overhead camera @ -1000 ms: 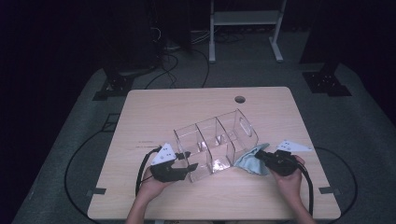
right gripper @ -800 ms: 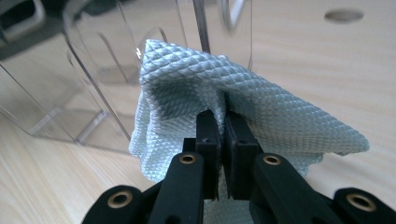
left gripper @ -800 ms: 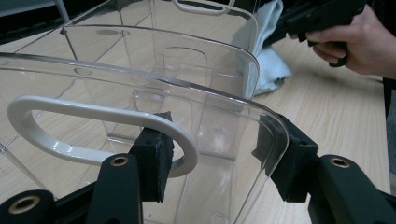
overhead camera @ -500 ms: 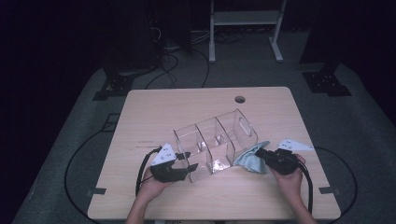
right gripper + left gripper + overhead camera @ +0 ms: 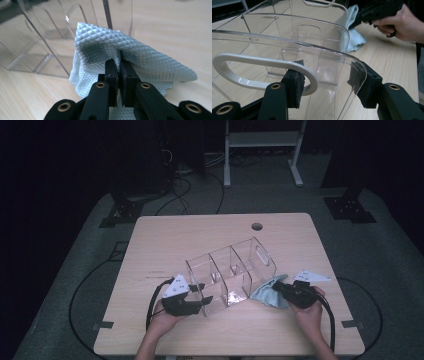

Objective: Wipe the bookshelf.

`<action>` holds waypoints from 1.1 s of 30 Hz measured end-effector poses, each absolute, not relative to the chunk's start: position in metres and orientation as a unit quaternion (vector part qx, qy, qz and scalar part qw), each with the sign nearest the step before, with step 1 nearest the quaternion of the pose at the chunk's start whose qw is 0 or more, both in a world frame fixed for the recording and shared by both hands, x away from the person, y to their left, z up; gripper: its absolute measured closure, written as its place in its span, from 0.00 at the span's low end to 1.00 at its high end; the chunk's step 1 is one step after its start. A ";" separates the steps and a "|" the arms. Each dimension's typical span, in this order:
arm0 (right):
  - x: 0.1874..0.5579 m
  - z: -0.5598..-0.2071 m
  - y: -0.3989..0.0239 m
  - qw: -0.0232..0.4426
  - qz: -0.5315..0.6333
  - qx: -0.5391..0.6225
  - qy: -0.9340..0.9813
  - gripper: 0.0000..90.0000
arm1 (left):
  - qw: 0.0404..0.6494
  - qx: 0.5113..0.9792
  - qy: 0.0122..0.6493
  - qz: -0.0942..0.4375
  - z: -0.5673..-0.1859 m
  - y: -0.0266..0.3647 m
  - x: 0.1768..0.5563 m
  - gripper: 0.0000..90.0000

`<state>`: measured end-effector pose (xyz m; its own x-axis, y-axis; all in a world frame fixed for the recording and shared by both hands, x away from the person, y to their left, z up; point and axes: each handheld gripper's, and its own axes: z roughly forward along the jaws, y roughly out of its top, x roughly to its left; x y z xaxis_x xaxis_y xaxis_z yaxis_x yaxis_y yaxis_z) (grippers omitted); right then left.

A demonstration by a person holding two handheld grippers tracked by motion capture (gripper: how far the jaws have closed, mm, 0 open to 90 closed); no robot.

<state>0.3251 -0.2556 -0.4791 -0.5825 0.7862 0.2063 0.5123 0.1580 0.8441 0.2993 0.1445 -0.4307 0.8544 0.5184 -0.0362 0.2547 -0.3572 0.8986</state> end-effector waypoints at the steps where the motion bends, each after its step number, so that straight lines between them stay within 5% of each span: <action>1: 0.327 -0.484 -0.256 0.136 0.480 0.438 0.748 0.95 | 0.515 0.814 0.237 0.128 -0.431 0.144 0.299 0.51; 14: 0.328 -0.488 -0.256 0.130 0.475 0.444 0.749 0.94 | 0.514 0.815 0.236 0.128 -0.431 0.144 0.299 0.51; 33: 0.302 -0.434 -0.216 0.145 0.531 0.353 0.757 0.95 | 0.513 0.817 0.233 0.123 -0.431 0.130 0.295 0.51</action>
